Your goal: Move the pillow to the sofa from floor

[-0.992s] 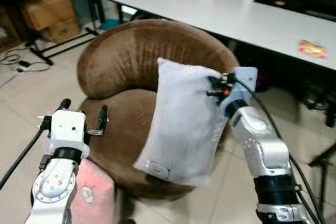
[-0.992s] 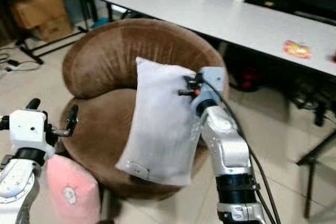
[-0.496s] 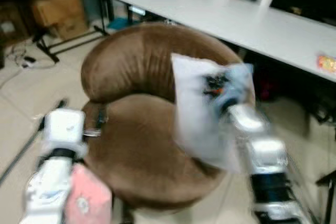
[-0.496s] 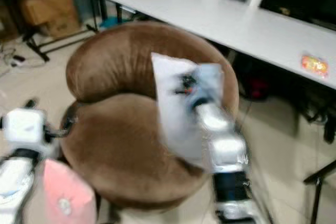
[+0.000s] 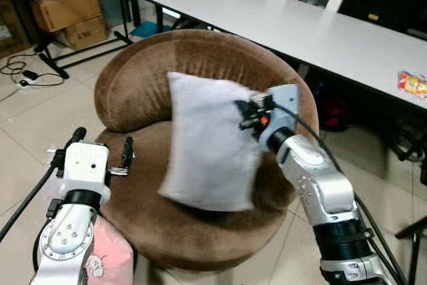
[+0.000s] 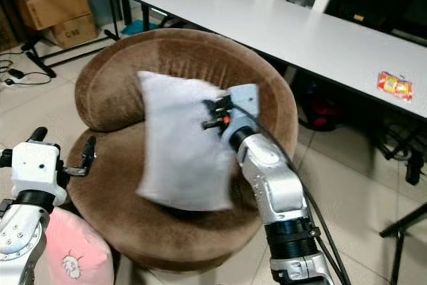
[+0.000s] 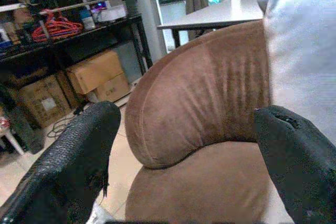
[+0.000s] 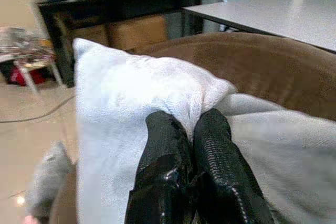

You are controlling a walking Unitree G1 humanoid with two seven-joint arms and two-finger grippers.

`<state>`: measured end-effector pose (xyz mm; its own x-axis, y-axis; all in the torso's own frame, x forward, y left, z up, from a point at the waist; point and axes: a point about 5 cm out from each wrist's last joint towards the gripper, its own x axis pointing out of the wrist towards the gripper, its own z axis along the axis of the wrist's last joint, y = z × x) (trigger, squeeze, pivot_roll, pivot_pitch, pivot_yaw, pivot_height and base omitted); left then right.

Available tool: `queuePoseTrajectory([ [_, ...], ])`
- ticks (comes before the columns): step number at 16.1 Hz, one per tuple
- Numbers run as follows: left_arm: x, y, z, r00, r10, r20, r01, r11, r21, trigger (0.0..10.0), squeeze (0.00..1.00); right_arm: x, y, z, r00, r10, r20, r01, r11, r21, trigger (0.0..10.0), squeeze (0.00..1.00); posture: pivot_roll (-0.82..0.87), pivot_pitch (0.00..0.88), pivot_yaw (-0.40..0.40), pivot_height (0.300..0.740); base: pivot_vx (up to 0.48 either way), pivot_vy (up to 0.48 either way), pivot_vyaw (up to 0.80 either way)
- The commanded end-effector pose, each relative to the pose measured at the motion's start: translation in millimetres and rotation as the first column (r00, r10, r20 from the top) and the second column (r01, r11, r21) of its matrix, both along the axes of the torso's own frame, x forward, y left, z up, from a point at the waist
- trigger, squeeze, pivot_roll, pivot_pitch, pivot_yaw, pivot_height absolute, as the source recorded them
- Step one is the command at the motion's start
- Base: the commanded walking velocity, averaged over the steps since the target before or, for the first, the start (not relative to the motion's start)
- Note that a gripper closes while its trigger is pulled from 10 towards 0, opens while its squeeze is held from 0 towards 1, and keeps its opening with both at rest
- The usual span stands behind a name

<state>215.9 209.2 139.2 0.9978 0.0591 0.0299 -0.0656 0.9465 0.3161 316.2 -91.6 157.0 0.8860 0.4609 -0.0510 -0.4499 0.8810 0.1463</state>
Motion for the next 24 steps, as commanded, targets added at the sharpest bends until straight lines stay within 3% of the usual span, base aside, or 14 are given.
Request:
queuePoseTrajectory([
  [1,-1.6,-1.4,3.2,1.000,-0.003,0.010,0.002,1.000,0.004,10.0,0.00,2.8,-8.6,13.3,0.998,-0.046,0.049,0.045,0.999,0.018,10.0,0.00,0.10,0.000,-0.093,0.740,0.000,0.000,0.00],
  [3,0.0,0.6,3.9,1.000,0.003,0.011,-0.003,1.000,0.005,10.0,0.00,5.4,-29.5,5.4,0.979,-0.205,-0.003,0.204,0.977,0.058,10.0,0.00,0.10,0.000,-0.091,0.740,0.000,0.000,0.00],
  [5,2.6,2.9,5.0,1.000,0.010,0.023,-0.010,1.000,-0.008,10.0,0.00,2.8,-39.3,4.5,0.972,-0.234,0.010,0.233,0.972,0.042,10.0,0.00,0.09,0.000,-0.083,0.740,0.000,0.000,0.00],
  [12,4.4,0.8,5.7,1.000,-0.014,0.020,0.014,1.000,-0.015,10.0,0.00,0.0,-34.4,10.0,0.974,-0.224,0.041,0.223,0.975,0.024,10.0,0.00,0.07,0.000,-0.064,0.740,0.228,0.000,0.64],
  [24,-3.5,0.8,-3.3,0.999,-0.036,-0.037,0.038,0.999,0.037,10.0,0.00,2.7,-16.9,19.0,0.991,-0.121,0.063,0.118,0.992,0.049,10.0,0.00,0.09,0.000,-0.082,0.740,0.000,0.000,0.00],
])
